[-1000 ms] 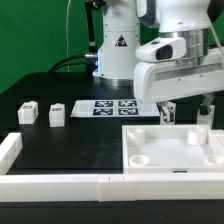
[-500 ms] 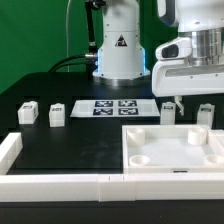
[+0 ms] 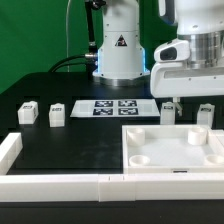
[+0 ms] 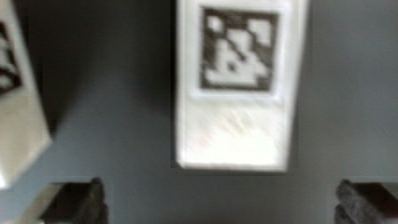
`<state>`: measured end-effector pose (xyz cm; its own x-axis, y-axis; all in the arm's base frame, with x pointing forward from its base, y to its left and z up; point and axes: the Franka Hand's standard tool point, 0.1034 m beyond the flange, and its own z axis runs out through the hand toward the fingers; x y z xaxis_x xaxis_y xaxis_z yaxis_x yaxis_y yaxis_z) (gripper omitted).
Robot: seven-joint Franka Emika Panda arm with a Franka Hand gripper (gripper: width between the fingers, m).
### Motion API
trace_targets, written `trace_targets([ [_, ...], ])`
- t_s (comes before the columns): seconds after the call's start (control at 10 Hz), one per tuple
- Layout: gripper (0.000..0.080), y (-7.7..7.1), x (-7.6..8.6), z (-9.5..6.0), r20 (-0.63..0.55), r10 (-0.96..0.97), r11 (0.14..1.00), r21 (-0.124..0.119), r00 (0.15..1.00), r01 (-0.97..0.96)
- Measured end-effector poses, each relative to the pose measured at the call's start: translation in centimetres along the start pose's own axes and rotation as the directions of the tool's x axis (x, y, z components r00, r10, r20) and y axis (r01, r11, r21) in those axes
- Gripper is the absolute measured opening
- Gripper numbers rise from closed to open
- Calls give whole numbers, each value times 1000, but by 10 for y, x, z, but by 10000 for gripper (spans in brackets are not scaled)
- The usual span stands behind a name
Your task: Assemble one leg
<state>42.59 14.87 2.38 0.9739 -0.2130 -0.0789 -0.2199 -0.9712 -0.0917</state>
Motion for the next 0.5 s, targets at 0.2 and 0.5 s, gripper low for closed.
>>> trace_targets([
  [0.2, 649, 4, -4, -2, 200, 4, 1000, -30, 980, 2],
  [0.5, 649, 8, -13, 0, 496, 49, 997, -81, 867, -10],
])
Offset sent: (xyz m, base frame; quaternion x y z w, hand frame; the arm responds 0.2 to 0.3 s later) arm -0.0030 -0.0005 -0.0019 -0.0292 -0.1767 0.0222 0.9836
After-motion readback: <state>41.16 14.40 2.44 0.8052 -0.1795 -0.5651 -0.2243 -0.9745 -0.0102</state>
